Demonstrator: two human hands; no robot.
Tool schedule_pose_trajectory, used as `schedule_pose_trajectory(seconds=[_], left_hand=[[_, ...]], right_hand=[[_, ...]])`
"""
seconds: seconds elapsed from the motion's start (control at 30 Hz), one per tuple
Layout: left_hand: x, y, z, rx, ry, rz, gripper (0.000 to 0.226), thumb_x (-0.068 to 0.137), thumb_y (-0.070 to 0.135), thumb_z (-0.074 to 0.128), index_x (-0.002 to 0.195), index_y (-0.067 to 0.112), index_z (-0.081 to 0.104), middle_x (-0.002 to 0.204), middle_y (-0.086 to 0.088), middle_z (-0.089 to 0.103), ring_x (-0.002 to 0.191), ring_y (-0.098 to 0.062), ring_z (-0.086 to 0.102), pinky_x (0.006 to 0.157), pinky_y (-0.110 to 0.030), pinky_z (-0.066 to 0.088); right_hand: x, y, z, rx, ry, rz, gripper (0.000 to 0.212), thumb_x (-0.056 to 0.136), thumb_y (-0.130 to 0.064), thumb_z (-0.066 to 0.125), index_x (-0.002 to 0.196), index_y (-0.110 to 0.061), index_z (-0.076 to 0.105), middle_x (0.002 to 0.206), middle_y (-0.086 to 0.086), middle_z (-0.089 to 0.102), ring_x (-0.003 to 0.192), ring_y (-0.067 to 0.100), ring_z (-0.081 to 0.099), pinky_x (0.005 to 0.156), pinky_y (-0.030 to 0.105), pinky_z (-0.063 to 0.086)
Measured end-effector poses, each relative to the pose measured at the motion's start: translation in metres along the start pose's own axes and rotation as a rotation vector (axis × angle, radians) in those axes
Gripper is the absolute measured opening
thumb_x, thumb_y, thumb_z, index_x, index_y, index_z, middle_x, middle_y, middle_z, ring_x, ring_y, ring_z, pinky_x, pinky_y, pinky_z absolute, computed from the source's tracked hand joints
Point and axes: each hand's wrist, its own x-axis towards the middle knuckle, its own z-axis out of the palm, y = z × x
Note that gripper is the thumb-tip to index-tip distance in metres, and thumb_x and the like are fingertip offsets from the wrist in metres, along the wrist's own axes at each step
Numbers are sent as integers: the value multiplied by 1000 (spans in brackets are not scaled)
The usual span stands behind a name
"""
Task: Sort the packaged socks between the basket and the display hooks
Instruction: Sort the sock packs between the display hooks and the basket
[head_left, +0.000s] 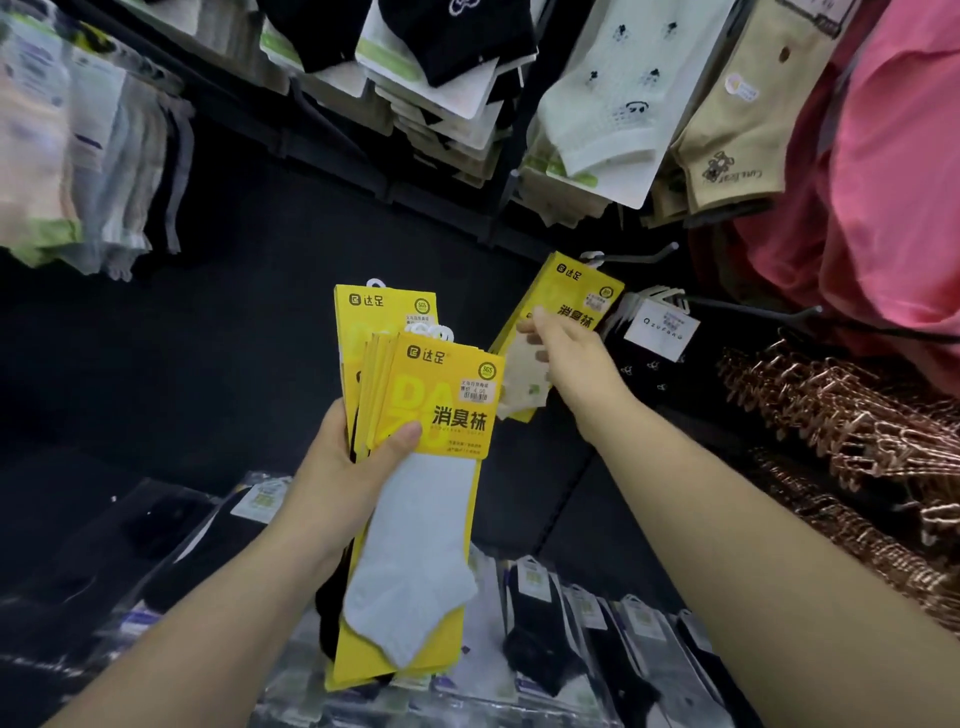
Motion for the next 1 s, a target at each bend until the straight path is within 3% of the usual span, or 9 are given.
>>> schedule_pose_trajectory(seconds=[0.1,0.2,0.27,0.43,0.57,0.7,0.8,0.9,1.0], left_hand=[[-4,0,3,-8,-4,2,61,61,50,73,117,31,55,107,8,72,99,-15,70,89,-47,55],[-9,0,6,-11,-27,9,64,58,48,75,117,32,55,107,8,72,98,-16,70,89,-48,55],[-11,1,8,-34,-50,6,67,54,48,78,116,33,55,107,7,72,97,-17,71,88,-48,55],[-9,1,7,-96,-43,8,66,50,57,76,111,41,55,105,13,72,97,-16,70,85,-45,56],[-7,1,3,-109,-43,0,67,58,61,71,118,37,55,113,12,70,106,-17,67,96,-47,50],[-2,-1,-2,-26,26,54,34,80,44,67,112,37,56,106,15,71,102,-11,67,90,-37,51],[2,1,-8,67,72,96,20,87,36,65,102,44,54,95,23,71,92,-1,67,78,-26,51],[4,4,-13,132,96,112,17,87,37,64,97,45,53,92,22,70,90,0,66,72,-24,49],[5,6,-16,180,109,111,22,88,39,62,105,42,50,100,17,66,94,-6,64,71,-27,50]], right_hand=[[-36,-3,19,201,-129,-30,38,82,-57,58,89,-20,55,95,6,61,86,14,65,73,30,57],[-52,-6,21,159,-105,-138,29,81,-34,72,91,-16,50,80,-4,53,59,-4,62,52,15,50],[-56,-11,17,182,-126,-147,15,84,-20,70,89,-18,56,76,-10,49,53,-9,57,48,11,46],[-54,-16,10,327,-157,-104,18,86,-7,65,84,-24,65,84,-10,53,52,-8,58,49,9,45],[-47,-13,0,370,-91,-37,17,85,-6,66,88,-22,69,93,-5,62,70,5,66,60,18,52],[-36,-1,-21,470,93,9,12,88,-12,64,88,-24,66,94,-1,66,75,13,60,67,25,51],[-27,4,-44,526,272,90,5,88,-24,65,83,-24,66,103,5,69,88,23,61,86,40,54],[-14,-1,-60,526,390,63,15,88,-22,64,73,-23,64,84,2,64,78,23,57,77,38,51],[7,-14,-68,464,439,13,20,91,-17,59,72,-22,61,73,2,55,66,18,50,62,30,45]])
